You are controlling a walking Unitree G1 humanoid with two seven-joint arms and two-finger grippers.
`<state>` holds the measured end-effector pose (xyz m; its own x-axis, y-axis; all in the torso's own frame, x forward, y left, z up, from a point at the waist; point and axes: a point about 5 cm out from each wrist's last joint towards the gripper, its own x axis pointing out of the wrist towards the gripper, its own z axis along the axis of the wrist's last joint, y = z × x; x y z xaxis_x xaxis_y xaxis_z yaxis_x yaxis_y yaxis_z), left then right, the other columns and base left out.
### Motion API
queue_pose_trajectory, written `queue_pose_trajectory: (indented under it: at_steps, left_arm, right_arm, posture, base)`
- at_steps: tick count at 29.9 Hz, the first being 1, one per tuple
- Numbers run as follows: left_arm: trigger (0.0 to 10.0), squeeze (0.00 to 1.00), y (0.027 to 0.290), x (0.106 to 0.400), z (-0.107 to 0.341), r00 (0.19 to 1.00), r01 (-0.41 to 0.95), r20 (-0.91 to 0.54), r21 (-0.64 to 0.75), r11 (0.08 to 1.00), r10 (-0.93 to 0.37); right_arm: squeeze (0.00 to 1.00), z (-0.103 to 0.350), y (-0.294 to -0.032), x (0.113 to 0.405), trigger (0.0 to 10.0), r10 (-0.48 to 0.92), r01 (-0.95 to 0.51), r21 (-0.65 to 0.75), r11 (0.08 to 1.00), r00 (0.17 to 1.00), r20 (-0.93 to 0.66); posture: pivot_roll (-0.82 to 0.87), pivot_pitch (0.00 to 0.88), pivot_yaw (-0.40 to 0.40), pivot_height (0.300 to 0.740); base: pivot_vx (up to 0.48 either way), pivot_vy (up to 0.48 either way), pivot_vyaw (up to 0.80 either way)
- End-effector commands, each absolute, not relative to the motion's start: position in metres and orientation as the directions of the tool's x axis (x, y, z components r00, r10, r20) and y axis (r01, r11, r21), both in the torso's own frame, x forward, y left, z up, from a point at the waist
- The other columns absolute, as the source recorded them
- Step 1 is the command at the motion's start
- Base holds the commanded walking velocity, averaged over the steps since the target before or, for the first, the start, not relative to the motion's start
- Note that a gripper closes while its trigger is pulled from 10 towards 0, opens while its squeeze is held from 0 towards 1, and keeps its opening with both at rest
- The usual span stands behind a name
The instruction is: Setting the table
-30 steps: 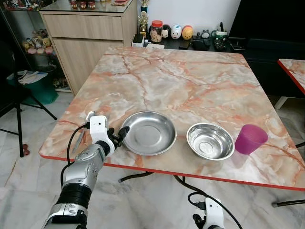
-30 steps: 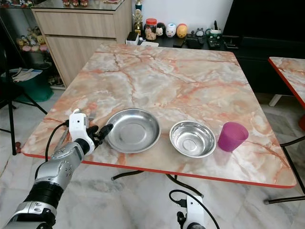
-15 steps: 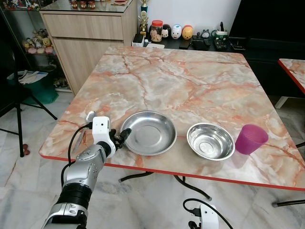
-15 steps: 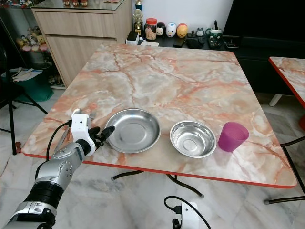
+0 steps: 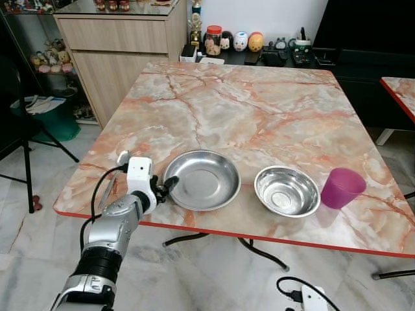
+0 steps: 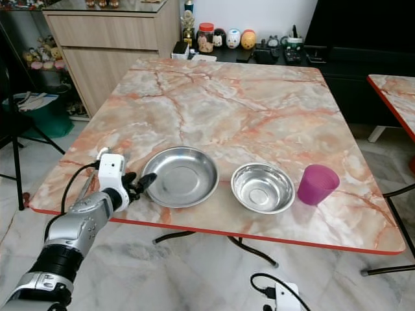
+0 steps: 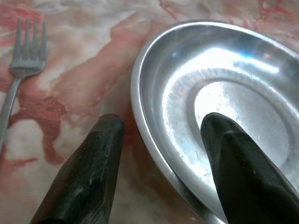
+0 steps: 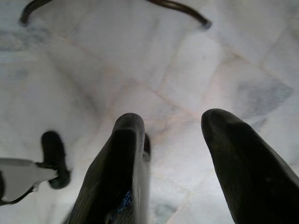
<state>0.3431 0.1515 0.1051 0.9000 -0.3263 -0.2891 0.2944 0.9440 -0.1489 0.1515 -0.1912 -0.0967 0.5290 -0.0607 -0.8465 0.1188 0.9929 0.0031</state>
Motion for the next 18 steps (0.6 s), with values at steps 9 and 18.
queue_pose_trajectory:
  at_steps: [9,18]
  left_arm:
    - [10.0,0.0,0.146,0.3459,0.1101,0.89,0.323,-0.3,-0.115,0.939,-0.343]
    - [10.0,0.0,0.1427,0.3476,0.1095,0.886,0.323,-0.309,-0.124,0.938,-0.346]
  right_arm:
    - [0.0,-0.0958,-0.1855,0.1558,10.0,-0.055,0.12,0.012,0.993,0.536,-0.842]
    - [0.0,-0.0956,-0.1861,0.156,10.0,-0.057,0.12,0.01,0.993,0.537,-0.841]
  posture:
    - [0.09,0.0,-0.009,0.74]
    - [0.09,0.0,-0.011,0.74]
  base:
    - [0.0,0.0,0.0]
    - [0.0,0.0,0.0]
